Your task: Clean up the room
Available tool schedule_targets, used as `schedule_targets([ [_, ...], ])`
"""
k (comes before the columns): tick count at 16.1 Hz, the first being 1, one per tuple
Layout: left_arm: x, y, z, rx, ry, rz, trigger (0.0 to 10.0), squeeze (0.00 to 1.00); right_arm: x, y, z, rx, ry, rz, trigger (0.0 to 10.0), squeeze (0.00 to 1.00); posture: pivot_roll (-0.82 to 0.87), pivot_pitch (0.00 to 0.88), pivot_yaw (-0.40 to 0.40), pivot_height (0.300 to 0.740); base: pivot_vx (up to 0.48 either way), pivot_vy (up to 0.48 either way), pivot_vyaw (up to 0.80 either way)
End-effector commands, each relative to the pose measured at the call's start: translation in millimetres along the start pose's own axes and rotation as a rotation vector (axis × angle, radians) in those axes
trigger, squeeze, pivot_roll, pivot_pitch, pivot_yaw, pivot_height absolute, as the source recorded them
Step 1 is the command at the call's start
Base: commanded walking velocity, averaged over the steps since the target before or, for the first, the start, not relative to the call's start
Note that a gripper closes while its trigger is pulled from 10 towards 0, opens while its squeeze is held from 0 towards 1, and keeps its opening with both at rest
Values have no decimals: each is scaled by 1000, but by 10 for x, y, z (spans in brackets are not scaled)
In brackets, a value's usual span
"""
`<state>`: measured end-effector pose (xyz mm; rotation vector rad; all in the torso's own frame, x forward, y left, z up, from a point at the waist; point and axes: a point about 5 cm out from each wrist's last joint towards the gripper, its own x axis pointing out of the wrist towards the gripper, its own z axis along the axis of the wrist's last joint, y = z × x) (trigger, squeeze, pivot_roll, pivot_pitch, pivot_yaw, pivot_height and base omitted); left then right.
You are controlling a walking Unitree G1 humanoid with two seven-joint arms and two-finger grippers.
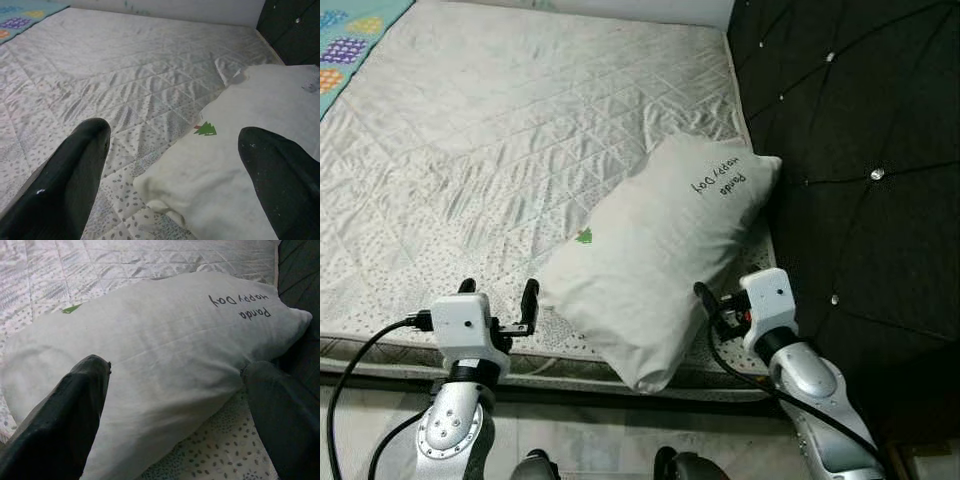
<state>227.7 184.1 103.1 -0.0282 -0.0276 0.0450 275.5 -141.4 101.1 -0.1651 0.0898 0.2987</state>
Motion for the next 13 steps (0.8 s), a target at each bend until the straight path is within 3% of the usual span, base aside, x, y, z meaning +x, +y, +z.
schedule_targets([
  [1,-22,2,-46,-5,28,8,10000,0,-46,-44,-69,8,34,-24,10000,0,72,234,-40,736,0,0,-800],
  [4,-31,7,-85,-25,45,26,10000,0,-53,-73,-136,65,44,-44,10000,0,77,219,-16,736,0,0,-767],
  [5,-29,9,-113,-30,54,31,10000,0,-42,-88,-200,98,65,-56,10000,0,80,219,-15,736,0,0,0],
  [13,-18,37,-7,-13,17,48,10000,0,-19,-62,-74,46,23,-8,10000,0,80,256,-37,736,0,0,0],
])
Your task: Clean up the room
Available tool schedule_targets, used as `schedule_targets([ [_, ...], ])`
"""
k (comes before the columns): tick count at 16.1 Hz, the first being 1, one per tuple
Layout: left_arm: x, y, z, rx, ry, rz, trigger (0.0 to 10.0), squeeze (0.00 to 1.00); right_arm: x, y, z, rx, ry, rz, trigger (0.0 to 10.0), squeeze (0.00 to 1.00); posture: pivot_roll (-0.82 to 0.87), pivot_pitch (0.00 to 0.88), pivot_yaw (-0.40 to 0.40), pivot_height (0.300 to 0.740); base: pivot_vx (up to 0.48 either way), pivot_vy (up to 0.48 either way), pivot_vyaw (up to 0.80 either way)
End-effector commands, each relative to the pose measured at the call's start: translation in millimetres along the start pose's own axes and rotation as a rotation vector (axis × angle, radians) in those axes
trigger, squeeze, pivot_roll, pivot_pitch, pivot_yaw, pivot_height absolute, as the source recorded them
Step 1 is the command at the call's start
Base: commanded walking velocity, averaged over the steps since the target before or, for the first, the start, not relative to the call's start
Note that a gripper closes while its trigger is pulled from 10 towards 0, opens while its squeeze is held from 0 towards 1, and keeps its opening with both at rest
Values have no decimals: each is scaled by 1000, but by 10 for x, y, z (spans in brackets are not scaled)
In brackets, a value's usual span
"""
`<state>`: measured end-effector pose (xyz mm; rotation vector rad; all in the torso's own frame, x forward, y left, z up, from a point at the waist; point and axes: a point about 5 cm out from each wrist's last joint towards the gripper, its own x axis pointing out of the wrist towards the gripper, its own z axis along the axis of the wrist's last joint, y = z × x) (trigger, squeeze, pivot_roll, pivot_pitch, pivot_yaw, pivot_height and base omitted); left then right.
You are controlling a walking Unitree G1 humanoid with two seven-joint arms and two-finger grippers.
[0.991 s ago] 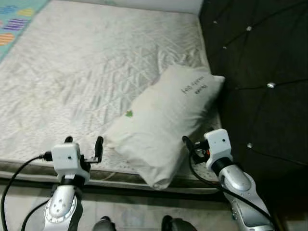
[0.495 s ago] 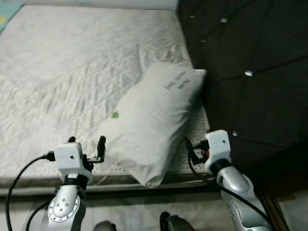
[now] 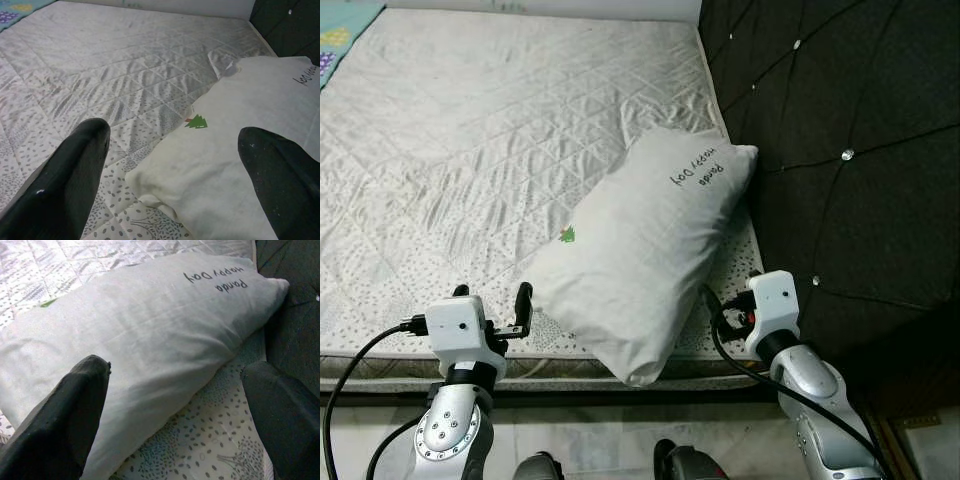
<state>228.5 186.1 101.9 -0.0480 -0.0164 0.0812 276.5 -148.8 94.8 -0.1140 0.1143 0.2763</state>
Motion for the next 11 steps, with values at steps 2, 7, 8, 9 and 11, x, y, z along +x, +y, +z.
schedule_targets([
  [2,-41,19,1,6,9,12,10000,0,-16,7,-2,-8,8,15,10000,0,81,261,-39,716,0,0,0],
  [7,-48,9,-18,6,18,12,10000,0,-16,12,-15,-10,12,38,10000,0,83,263,-49,656,0,0,0],
  [8,-49,9,-18,5,19,12,10000,0,-16,15,-15,-10,14,41,10000,0,82,263,-50,646,0,0,0],
  [9,-49,9,-16,5,18,13,10000,0,-15,17,-13,-11,14,44,10000,0,82,263,-50,641,0,0,0],
  [11,-36,7,0,8,10,17,10000,0,-3,24,-8,-16,11,57,10000,0,81,262,-51,632,0,0,0],
])
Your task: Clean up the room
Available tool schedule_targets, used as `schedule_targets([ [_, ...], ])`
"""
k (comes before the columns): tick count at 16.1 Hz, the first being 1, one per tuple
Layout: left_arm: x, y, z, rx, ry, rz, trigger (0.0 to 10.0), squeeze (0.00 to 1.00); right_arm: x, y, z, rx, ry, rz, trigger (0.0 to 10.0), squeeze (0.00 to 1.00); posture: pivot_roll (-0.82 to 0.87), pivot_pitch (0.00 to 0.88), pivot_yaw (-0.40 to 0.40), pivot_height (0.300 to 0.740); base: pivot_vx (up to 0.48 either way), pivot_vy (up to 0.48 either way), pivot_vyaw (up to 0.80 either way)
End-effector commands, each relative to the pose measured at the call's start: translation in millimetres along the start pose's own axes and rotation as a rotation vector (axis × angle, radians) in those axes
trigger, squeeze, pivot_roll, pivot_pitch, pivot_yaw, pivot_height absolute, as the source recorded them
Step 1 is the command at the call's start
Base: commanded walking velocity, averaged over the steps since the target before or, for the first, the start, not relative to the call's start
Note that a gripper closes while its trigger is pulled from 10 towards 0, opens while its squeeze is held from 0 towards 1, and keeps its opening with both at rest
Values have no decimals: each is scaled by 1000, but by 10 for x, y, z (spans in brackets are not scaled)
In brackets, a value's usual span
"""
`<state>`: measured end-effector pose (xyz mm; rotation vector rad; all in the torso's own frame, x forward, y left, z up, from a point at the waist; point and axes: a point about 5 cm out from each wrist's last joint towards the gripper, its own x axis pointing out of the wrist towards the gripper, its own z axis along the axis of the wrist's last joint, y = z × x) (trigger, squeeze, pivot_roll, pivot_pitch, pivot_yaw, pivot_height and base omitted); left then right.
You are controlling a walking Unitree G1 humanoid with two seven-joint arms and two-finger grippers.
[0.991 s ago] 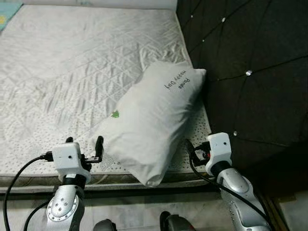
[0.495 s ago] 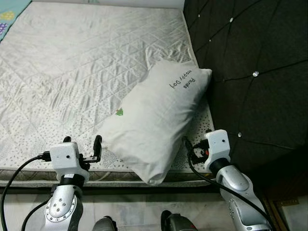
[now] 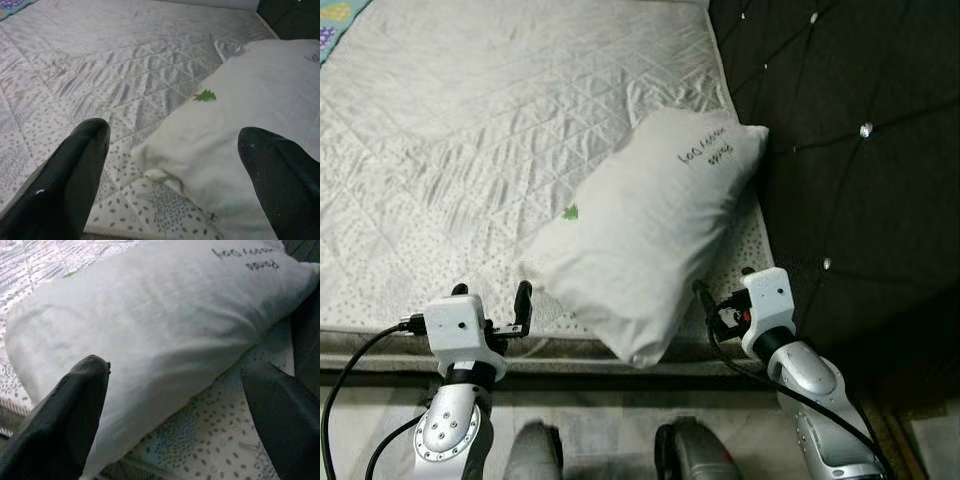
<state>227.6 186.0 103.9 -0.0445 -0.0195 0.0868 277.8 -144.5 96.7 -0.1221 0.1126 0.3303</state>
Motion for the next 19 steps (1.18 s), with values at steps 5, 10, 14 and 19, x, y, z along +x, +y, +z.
schedule_targets([
  [5,-3,0,-25,12,12,18,10000,0,-2,1,-47,-18,26,31,10000,0,72,258,-54,632,0,0,0],
  [10,-8,30,-14,22,2,61,10000,0,39,15,-79,-23,46,78,10000,0,72,256,-72,632,0,0,0],
  [14,-20,35,-9,23,0,75,10000,0,43,14,-76,-28,46,90,10000,0,69,263,-78,587,0,0,0],
  [19,-19,30,-11,18,2,68,10000,0,46,25,-74,-28,45,103,10000,0,65,269,-78,587,0,0,0],
])
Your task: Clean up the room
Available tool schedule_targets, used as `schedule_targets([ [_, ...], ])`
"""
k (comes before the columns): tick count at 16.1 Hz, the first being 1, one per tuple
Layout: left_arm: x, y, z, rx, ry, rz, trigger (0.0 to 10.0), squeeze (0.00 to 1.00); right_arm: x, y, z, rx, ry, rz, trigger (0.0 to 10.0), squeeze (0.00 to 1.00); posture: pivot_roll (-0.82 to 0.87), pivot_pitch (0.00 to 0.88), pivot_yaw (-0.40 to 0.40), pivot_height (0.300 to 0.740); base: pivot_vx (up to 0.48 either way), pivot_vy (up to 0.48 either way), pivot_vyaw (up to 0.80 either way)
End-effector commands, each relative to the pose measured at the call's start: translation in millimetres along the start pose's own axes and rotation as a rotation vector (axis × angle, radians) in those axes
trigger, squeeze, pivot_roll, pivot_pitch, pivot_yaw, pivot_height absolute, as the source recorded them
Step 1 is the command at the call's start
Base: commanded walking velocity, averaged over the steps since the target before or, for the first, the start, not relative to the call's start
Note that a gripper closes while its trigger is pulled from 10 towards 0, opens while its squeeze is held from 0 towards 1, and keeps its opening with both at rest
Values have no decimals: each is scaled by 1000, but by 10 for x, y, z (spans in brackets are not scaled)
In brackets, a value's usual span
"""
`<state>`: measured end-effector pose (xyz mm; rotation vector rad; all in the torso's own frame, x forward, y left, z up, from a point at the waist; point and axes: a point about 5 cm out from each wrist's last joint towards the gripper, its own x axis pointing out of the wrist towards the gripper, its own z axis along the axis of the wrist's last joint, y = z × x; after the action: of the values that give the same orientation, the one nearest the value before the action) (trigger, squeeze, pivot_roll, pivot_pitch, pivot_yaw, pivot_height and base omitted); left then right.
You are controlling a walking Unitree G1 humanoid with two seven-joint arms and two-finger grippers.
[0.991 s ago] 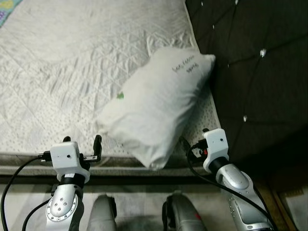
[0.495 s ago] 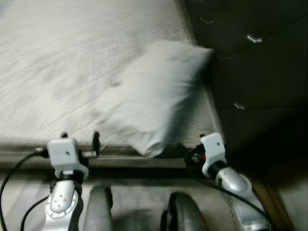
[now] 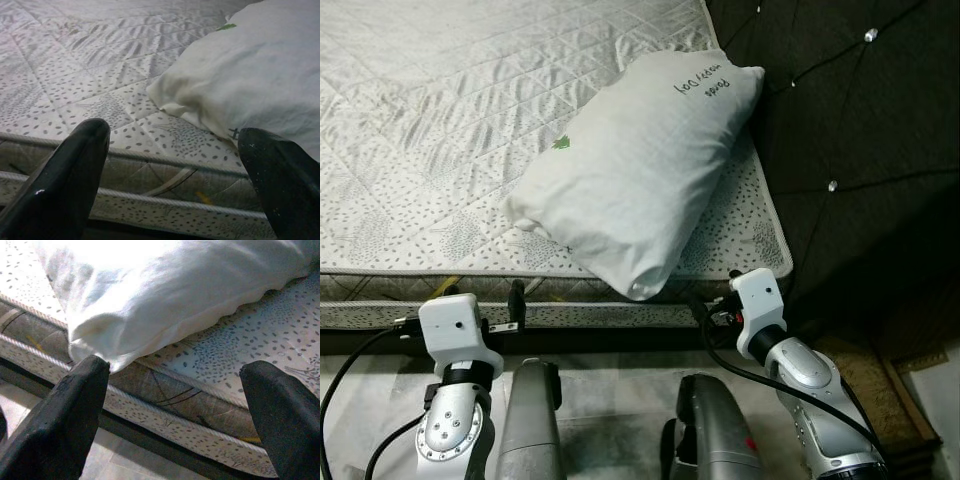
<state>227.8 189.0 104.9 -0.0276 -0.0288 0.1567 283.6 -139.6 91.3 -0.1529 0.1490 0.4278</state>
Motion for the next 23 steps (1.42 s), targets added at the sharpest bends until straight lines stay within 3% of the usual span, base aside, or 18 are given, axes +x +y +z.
schedule_targets([
  [1,-23,3,-21,2,14,-2,10000,0,-30,-2,-33,2,9,6,10000,0,65,269,-78,583,0,0,0],
  [8,-33,-50,18,-27,-15,-59,10000,0,-13,42,-1,-11,-12,41,10000,0,70,270,-78,583,0,0,0],
  [23,3,-90,20,-35,-16,-93,10000,0,-14,46,-2,-14,-17,51,10000,0,71,268,-75,583,300,0,0],
])
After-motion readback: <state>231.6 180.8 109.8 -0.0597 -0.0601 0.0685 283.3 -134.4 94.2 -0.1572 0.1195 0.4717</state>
